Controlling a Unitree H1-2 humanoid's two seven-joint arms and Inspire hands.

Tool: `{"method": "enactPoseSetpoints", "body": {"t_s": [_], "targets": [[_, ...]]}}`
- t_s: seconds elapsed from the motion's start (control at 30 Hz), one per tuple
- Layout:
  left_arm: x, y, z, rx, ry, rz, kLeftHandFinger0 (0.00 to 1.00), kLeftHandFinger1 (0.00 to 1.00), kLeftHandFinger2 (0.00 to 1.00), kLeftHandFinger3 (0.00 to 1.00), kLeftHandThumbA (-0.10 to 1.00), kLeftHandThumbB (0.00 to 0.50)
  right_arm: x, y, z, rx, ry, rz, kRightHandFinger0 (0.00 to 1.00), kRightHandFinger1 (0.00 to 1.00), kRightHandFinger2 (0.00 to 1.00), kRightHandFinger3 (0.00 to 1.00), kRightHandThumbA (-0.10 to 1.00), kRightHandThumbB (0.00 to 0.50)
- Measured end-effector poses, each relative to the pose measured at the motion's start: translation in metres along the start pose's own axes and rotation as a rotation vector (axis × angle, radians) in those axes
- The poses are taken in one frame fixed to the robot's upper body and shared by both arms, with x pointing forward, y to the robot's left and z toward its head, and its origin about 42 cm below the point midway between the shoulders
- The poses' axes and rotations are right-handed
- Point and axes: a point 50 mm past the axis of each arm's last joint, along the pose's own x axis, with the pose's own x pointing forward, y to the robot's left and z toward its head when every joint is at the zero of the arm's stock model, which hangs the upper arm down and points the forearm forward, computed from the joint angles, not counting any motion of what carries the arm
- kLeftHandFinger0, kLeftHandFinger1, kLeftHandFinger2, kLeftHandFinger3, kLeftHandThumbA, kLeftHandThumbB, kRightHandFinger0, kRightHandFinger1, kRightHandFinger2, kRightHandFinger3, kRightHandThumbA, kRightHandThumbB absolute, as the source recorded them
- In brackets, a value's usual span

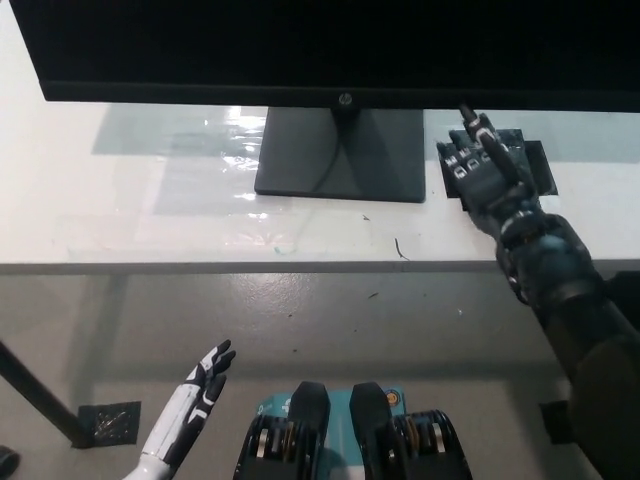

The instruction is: The monitor is being placed at the center of the desk and the robot uses its right hand to grab on the right side of the monitor and tilt the angle of the montior sideways.

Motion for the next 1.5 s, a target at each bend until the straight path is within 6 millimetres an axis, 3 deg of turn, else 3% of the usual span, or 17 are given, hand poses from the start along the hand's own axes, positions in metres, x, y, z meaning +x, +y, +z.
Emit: {"method": "enactPoseSetpoints", "body": {"t_s": [0.1, 0.2, 0.33, 0.5, 0.7, 0.8, 0.83, 0.87, 0.9, 1.0, 1.1, 1.17, 1.23, 1.33, 1.4, 1.5], "targets": [[-0.001, 0.0, 0.0, 0.0, 0.002, 0.0, 1.0, 1.0, 1.0, 1.0, 1.0, 0.275, -0.006, -0.006, 0.004, -0.033, -0.043, 0.054, 1.0, 1.0, 1.0, 1.0, 1.0, 0.36], [0.0, 0.0, 0.0, 0.0, 0.001, 0.0, 1.0, 1.0, 1.0, 1.0, 1.0, 0.261, -0.015, -0.014, 0.001, -0.052, -0.073, 0.085, 1.0, 1.0, 1.0, 1.0, 1.0, 0.385], [-0.001, 0.0, -0.001, 0.0, 0.004, -0.001, 1.0, 1.0, 1.0, 1.0, 1.0, 0.284, -0.038, -0.034, -0.011, -0.074, -0.106, 0.113, 1.0, 1.0, 1.0, 1.0, 1.0, 0.394], [-0.001, 0.0, -0.001, 0.0, 0.006, -0.001, 1.0, 1.0, 1.0, 1.0, 1.0, 0.275, -0.07, -0.049, -0.016, -0.12, -0.163, 0.156, 1.0, 1.0, 1.0, 1.0, 1.0, 0.401], [-0.001, 0.0, -0.002, 0.0, 0.01, -0.002, 1.0, 1.0, 1.0, 1.0, 1.0, 0.255, -0.122, -0.074, -0.016, -0.197, -0.231, 0.179, 1.0, 1.0, 1.0, 1.0, 1.0, 0.49], [-0.001, 0.0, -0.003, 0.0, 0.012, -0.002, 1.0, 1.0, 1.0, 1.0, 1.0, 0.262, -0.155, -0.09, -0.016, -0.243, -0.251, 0.171, 1.0, 1.0, 1.0, 1.0, 1.0, 0.498], [-0.001, 0.0, -0.003, 0.0, 0.013, -0.002, 1.0, 1.0, 1.0, 1.0, 1.0, 0.26, -0.167, -0.095, -0.017, -0.26, -0.257, 0.17, 1.0, 1.0, 1.0, 1.0, 1.0, 0.49], [-0.002, 0.0, -0.003, 0.0, 0.013, -0.002, 1.0, 1.0, 1.0, 1.0, 1.0, 0.258, -0.176, -0.098, -0.018, -0.272, -0.259, 0.168, 1.0, 1.0, 1.0, 1.0, 0.95, 0.434], [-0.002, 0.0, -0.003, 0.0, 0.014, -0.002, 1.0, 1.0, 1.0, 1.0, 1.0, 0.258, -0.188, -0.103, -0.02, -0.286, -0.261, 0.164, 1.0, 1.0, 1.0, 1.0, 0.92, 0.411], [-0.002, 0.0, -0.004, -0.001, 0.017, -0.002, 1.0, 1.0, 1.0, 1.0, 1.0, 0.258, -0.222, -0.112, -0.027, -0.326, -0.259, 0.154, 1.0, 1.0, 1.0, 1.0, 1.0, 0.409], [-0.002, 0.0, -0.004, 0.0, 0.019, -0.003, 1.0, 1.0, 1.0, 1.0, 1.0, 0.26, -0.251, -0.111, -0.034, -0.37, -0.258, 0.165, 1.0, 1.0, 1.0, 1.0, 1.0, 0.394], [-0.002, -0.001, -0.004, 0.0, 0.019, -0.003, 1.0, 1.0, 1.0, 1.0, 1.0, 0.26, -0.269, -0.105, -0.041, -0.406, -0.262, 0.192, 1.0, 1.0, 1.0, 1.0, 1.0, 0.375], [-0.002, -0.001, -0.004, 0.0, 0.019, -0.003, 1.0, 1.0, 1.0, 1.0, 1.0, 0.257, -0.283, -0.091, -0.046, -0.447, -0.288, 0.237, 1.0, 1.0, 1.0, 1.0, 1.0, 0.389], [-0.002, -0.001, -0.005, 0.0, 0.019, -0.003, 1.0, 1.0, 1.0, 1.0, 1.0, 0.263, -0.297, -0.069, -0.053, -0.5, -0.337, 0.304, 1.0, 1.0, 1.0, 1.0, 1.0, 0.275], [-0.002, -0.001, -0.005, 0.001, 0.019, -0.003, 1.0, 1.0, 1.0, 1.0, 1.0, 0.263, -0.299, -0.057, -0.058, -0.529, -0.365, 0.332, 1.0, 1.0, 1.0, 1.0, 1.0, 0.252], [-0.003, -0.001, -0.005, 0.001, 0.021, -0.003, 1.0, 1.0, 1.0, 1.0, 1.0, 0.277, -0.298, -0.049, -0.064, -0.587, -0.377, 0.352, 1.0, 1.0, 1.0, 1.0, 1.0, 0.341]]}}
